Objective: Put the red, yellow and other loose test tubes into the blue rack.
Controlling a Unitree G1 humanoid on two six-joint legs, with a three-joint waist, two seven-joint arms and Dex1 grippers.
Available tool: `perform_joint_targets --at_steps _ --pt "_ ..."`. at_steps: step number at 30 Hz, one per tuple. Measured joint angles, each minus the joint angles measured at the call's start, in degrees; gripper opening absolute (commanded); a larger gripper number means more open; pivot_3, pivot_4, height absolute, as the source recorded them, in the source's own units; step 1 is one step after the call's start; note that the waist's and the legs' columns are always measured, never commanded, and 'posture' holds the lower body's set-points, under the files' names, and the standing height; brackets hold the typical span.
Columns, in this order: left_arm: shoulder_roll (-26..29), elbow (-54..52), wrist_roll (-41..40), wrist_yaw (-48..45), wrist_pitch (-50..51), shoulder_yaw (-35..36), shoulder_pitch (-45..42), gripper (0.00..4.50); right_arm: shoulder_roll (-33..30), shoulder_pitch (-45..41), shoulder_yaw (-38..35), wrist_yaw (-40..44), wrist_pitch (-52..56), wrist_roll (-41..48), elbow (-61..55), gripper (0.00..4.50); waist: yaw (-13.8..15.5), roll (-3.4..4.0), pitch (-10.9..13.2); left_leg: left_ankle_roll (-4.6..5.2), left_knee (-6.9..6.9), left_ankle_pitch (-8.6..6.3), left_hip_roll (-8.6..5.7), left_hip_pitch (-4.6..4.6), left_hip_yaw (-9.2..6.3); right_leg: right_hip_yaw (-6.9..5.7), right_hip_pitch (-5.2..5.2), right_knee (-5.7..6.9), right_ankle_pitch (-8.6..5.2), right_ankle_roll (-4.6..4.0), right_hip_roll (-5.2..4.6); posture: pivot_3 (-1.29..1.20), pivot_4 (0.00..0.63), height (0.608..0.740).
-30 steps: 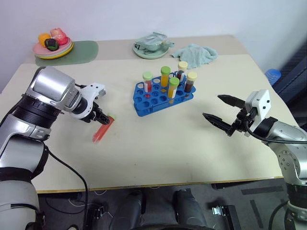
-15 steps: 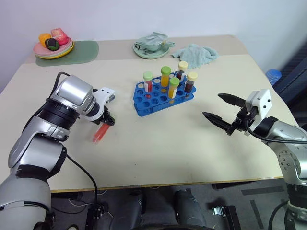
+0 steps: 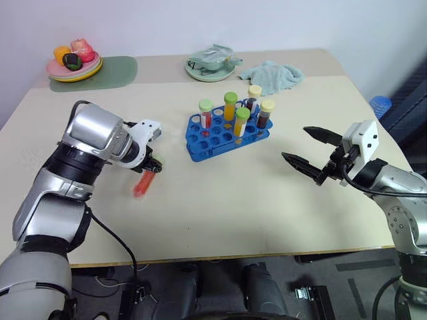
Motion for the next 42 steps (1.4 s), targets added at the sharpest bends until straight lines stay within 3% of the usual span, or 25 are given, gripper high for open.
perform_joint_targets --at_steps 4,7,9,12,15,18,23,31,42 --pt "-2.7 -12.3 -3.0 0.9 -2.2 15.4 2.1 0.77 -0.2 -0.1 0.0 0.4 0.0 0.0 0.2 4.50 0.1 0.02 0.0 0.00 0.03 0.00 0.00 -0.04 0.02 0.00 -0.01 -0.02 0.00 0.00 -0.03 0.00 0.150 0.740" --pt "-10.2 -21.6 -3.6 3.4 -16.1 24.7 6.9 0.77 -0.3 -0.3 -0.2 0.3 0.4 0.0 0.7 4.50 0.5 0.03 0.0 -0.03 0.07 0.00 0.01 -0.03 0.03 0.00 0.02 -0.05 0.00 -0.01 -0.04 0.00 0.150 0.740" --pt "-14.3 -24.1 -4.6 3.9 -22.1 26.6 8.8 0.77 -0.3 -0.6 -0.3 0.1 0.9 0.2 0.7 4.50 0.7 0.01 0.0 -0.03 0.10 0.01 0.00 -0.04 0.04 0.00 0.05 -0.07 0.01 -0.01 -0.04 0.00 0.150 0.740" --pt "-15.5 -25.2 -1.4 3.3 -35.0 23.3 12.7 0.77 -0.5 -0.1 -1.3 -0.5 1.8 0.5 0.4 4.50 0.6 0.04 0.0 -0.02 0.05 0.00 0.00 -0.01 0.08 0.02 0.05 -0.08 0.01 -0.01 -0.04 0.00 0.150 0.740" --pt "-21.1 -22.9 4.8 4.5 -51.9 18.7 17.1 0.77 -1.8 2.2 -3.7 -0.7 2.8 0.7 -0.6 4.50 1.0 0.02 0.0 -0.01 0.09 0.00 -0.02 -0.03 0.06 0.00 0.11 -0.17 0.02 -0.02 -0.05 0.00 0.150 0.740" --pt "-27.6 -17.3 8.8 5.7 -65.3 14.8 18.8 0.77 -2.8 4.1 -5.9 -0.5 4.0 1.9 -3.0 4.50 1.4 0.02 0.0 0.01 0.10 -0.01 -0.01 -0.02 0.08 0.00 0.17 -0.29 0.04 -0.04 -0.04 0.00 0.150 0.740" --pt "-31.6 -4.5 16.9 6.7 -82.5 9.2 18.9 0.77 -4.2 7.3 -9.9 -0.5 5.4 2.8 -5.4 4.50 1.9 0.03 0.0 0.04 0.09 -0.03 0.00 0.00 0.15 0.01 0.17 -0.30 0.04 -0.04 -0.04 0.00 0.150 0.740" --pt "-35.1 8.8 23.5 10.0 -94.3 6.7 16.6 0.77 -4.2 10.3 -12.7 -1.4 7.2 4.4 -8.7 4.50 2.1 0.02 0.0 0.07 0.10 -0.04 0.00 -0.01 0.15 0.01 0.17 -0.30 0.05 -0.03 -0.04 0.00 0.150 0.740" --pt "-36.3 10.1 24.6 10.2 -94.8 6.3 18.0 0.77 -4.3 10.6 -12.9 -1.0 7.2 4.5 -8.4 4.50 2.0 0.01 0.0 0.08 0.10 -0.04 0.00 0.00 0.15 0.00 0.17 -0.29 0.05 -0.03 -0.04 0.00 0.150 0.740"
